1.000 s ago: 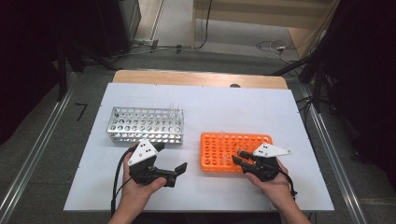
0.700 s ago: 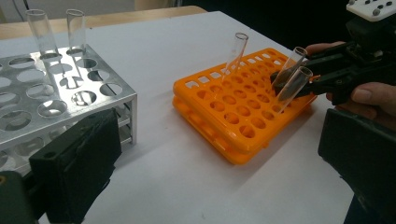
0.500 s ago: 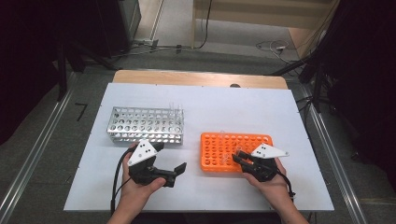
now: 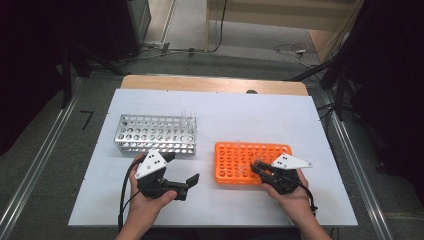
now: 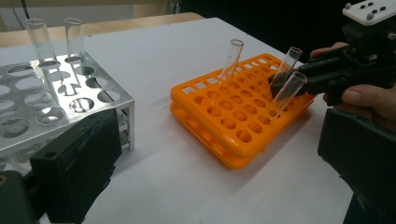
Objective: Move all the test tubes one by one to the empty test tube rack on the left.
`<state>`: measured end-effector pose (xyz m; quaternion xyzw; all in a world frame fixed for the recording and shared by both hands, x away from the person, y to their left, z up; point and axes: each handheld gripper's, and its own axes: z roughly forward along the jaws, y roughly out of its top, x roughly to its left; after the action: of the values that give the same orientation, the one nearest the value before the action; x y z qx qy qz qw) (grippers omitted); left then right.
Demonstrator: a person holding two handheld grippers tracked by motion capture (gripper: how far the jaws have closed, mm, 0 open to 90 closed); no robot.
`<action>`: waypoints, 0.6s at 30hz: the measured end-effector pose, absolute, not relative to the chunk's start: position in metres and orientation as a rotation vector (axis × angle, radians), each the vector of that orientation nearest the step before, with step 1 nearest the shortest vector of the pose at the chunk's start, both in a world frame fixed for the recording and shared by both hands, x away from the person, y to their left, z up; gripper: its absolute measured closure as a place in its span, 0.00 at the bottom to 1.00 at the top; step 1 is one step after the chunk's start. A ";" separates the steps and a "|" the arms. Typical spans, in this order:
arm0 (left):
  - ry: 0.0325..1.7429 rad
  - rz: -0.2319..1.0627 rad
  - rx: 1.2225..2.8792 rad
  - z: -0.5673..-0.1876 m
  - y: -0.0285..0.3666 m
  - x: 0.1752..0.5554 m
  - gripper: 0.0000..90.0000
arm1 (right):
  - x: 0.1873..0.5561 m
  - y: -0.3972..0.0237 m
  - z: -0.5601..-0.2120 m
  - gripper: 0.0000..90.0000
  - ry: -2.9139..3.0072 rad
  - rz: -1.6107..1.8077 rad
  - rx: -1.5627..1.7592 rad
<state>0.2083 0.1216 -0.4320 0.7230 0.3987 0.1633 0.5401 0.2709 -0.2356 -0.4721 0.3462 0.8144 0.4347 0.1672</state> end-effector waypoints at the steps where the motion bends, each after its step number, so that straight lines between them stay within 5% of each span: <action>1: 0.948 0.388 1.717 -0.432 0.122 0.208 0.00 | 0.271 -0.236 -0.471 0.82 2.314 1.244 0.987; 18: 0.945 0.384 1.728 -0.431 0.121 0.208 0.00 | 0.264 -0.246 -0.450 0.83 2.268 1.315 0.967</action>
<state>0.2082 0.1209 -0.4314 0.7262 0.3971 0.1614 0.5375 0.2640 -0.2455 -0.4502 0.3410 0.7994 0.4634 0.1727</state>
